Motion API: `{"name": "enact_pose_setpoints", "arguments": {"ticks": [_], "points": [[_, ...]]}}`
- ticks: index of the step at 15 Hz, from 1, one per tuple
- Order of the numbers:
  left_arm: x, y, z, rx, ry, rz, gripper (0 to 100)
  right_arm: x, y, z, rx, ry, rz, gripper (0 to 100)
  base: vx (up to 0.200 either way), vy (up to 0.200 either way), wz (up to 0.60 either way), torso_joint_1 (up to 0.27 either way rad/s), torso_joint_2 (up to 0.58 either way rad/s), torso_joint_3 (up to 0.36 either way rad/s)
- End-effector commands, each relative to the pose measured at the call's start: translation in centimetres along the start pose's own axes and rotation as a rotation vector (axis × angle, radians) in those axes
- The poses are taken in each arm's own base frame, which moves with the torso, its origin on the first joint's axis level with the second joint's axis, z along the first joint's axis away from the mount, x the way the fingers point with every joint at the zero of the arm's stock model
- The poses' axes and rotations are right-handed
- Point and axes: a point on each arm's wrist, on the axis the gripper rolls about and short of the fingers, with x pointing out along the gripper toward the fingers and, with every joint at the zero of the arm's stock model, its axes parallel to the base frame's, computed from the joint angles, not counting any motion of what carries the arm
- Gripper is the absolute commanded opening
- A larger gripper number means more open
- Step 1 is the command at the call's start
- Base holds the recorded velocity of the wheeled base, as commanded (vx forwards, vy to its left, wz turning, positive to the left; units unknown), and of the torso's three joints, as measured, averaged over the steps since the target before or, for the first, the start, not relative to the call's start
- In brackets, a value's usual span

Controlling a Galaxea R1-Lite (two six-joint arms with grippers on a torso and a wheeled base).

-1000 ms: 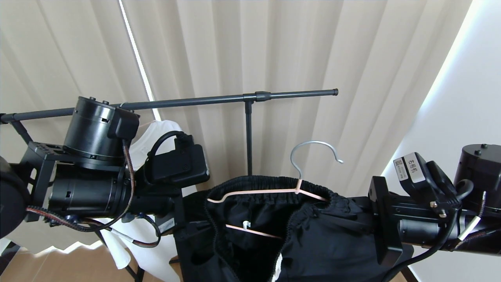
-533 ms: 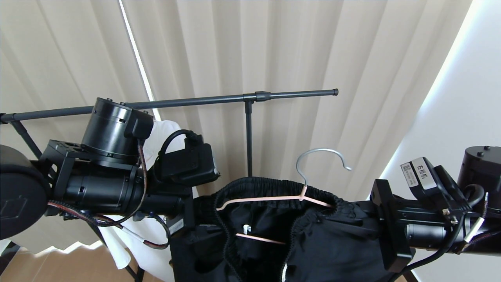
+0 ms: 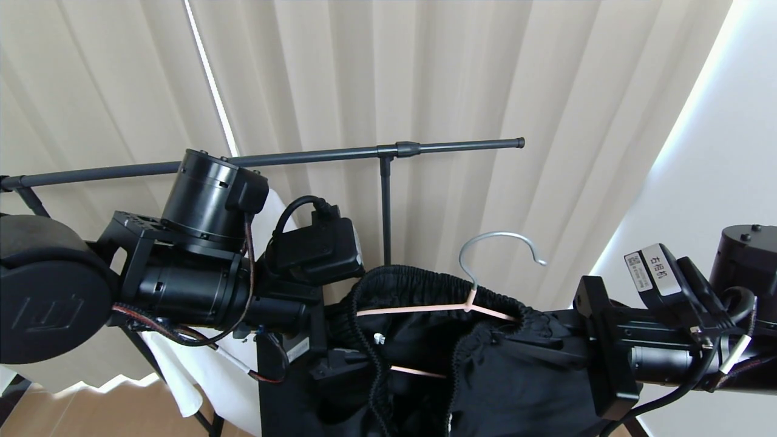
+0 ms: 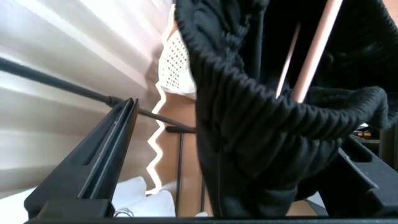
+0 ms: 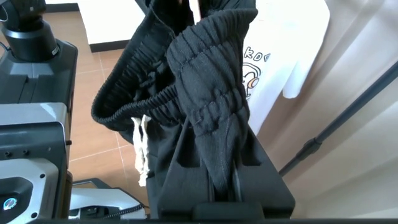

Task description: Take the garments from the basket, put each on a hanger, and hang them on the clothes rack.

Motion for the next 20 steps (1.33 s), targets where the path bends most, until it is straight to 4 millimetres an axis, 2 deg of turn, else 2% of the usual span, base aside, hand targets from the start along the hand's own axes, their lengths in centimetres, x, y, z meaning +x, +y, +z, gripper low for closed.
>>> {"name": "enact_pose_setpoints", "arguments": {"ticks": [1, 7, 8, 16, 20], "points": [[0.96, -0.02, -0.23, -0.005, 0.014, -0.021, 100, 0.06, 0.02, -0.08, 0.000, -0.001, 0.002, 0, 0.000, 0.000, 0.00, 0.000, 0.00, 0.000], [1.29, -0.07, -0.33, -0.006, 0.028, -0.020, 100, 0.08, 0.00, -0.08, -0.001, -0.002, 0.001, 0, 0.000, 0.000, 0.00, 0.000, 0.00, 0.000], [1.29, -0.05, -0.35, -0.005, 0.038, -0.010, 0, 0.08, 0.00, -0.08, -0.003, -0.002, 0.001, 0, 0.000, 0.000, 0.00, 0.000, 0.00, 0.000], [1.02, -0.06, -0.08, 0.003, 0.063, 0.036, 0, -0.09, 0.08, 0.18, -0.012, -0.011, -0.003, 0, 0.000, 0.000, 0.00, 0.000, 0.00, 0.000], [1.02, 0.23, -0.16, 0.014, 0.095, 0.133, 0, 0.03, 0.01, -0.02, -0.002, -0.002, -0.005, 0, 0.000, 0.000, 0.00, 0.000, 0.00, 0.000]]}}
